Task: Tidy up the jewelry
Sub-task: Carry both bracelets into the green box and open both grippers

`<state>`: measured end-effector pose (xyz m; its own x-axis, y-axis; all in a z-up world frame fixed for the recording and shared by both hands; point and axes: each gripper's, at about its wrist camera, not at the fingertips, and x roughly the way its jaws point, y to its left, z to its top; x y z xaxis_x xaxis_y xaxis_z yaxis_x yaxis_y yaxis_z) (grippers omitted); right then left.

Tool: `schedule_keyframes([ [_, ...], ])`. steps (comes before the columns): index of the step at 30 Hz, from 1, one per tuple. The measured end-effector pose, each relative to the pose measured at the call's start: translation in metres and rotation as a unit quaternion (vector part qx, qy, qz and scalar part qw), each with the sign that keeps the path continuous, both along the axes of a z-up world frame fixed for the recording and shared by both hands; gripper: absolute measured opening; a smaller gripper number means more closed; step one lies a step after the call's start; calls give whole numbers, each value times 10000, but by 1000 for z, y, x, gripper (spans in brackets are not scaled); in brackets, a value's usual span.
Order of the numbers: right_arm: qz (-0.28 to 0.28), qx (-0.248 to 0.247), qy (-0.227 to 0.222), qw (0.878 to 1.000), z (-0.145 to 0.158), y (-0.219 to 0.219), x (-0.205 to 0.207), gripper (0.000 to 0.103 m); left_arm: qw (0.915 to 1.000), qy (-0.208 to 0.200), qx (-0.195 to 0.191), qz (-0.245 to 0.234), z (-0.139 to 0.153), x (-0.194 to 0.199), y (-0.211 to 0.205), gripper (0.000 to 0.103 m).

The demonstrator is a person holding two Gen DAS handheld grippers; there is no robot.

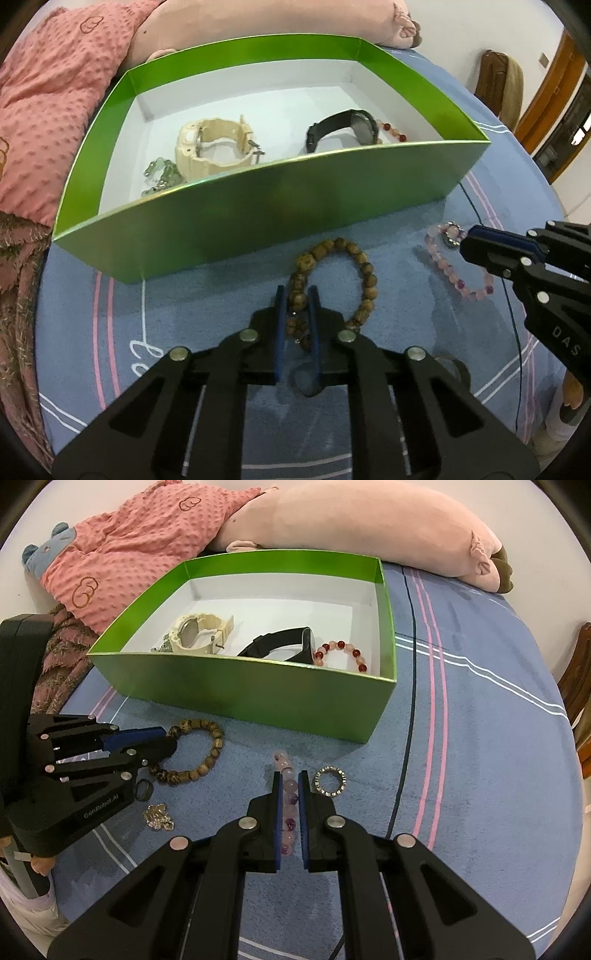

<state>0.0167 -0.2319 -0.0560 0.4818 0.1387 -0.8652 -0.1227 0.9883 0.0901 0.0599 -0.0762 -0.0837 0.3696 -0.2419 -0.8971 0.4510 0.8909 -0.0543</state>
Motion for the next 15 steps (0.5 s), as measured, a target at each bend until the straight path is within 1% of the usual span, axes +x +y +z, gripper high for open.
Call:
schedule_keyframes([
  [2,5,3,-3,10000,0,0,0,7,10000,-69,-41,-3,3,-2,0,11],
  [4,-3,7,-25,10000,2,-1,-1,7,9997,-188,-165,27,11,-4,3,11],
  [6,-15,-6,-47,10000,4,-2,-2,7,9993,-321,-168,74,22,-6,5,11],
  [11,-34,-230,-118,9997,14,1,-6,7,9976,-664,-149,84,56,-15,11,11],
  [15,30,-340,-267,9991,28,6,-9,7,9954,-923,-240,79,84,-23,17,11],
])
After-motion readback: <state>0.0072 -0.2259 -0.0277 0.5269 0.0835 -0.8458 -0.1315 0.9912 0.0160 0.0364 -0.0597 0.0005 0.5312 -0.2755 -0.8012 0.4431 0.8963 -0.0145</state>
